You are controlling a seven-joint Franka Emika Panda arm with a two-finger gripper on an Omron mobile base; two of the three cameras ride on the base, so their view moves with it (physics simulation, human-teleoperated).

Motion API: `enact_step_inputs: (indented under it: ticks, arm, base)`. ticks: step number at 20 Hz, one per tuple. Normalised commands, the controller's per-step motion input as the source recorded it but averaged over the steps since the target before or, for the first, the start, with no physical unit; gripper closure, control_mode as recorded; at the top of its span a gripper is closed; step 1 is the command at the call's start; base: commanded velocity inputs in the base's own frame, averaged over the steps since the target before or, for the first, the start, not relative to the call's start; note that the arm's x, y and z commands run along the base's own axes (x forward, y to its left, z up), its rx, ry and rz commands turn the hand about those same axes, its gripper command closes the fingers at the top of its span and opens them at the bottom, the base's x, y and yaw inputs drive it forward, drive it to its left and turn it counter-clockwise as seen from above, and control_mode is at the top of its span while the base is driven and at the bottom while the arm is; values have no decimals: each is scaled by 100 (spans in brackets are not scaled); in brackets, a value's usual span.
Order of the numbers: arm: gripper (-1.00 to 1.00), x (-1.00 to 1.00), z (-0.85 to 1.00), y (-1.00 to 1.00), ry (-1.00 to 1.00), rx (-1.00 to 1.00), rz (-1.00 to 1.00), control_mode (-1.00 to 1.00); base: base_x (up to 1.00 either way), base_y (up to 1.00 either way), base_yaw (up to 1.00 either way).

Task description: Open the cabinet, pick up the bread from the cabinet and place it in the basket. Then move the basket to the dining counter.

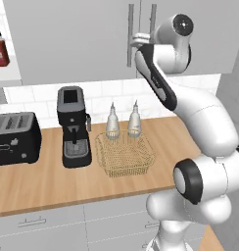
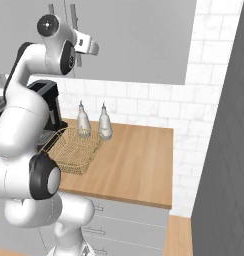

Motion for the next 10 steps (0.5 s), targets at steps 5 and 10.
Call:
enact_step_inputs:
  ticks: [5, 10]
  arm:
    - [100, 44, -28, 0, -9, 3, -4, -100]
    - [100, 92, -1, -1, 0, 10, -5, -100]
  base:
    - [0, 0, 0]
    - [0, 0, 0]
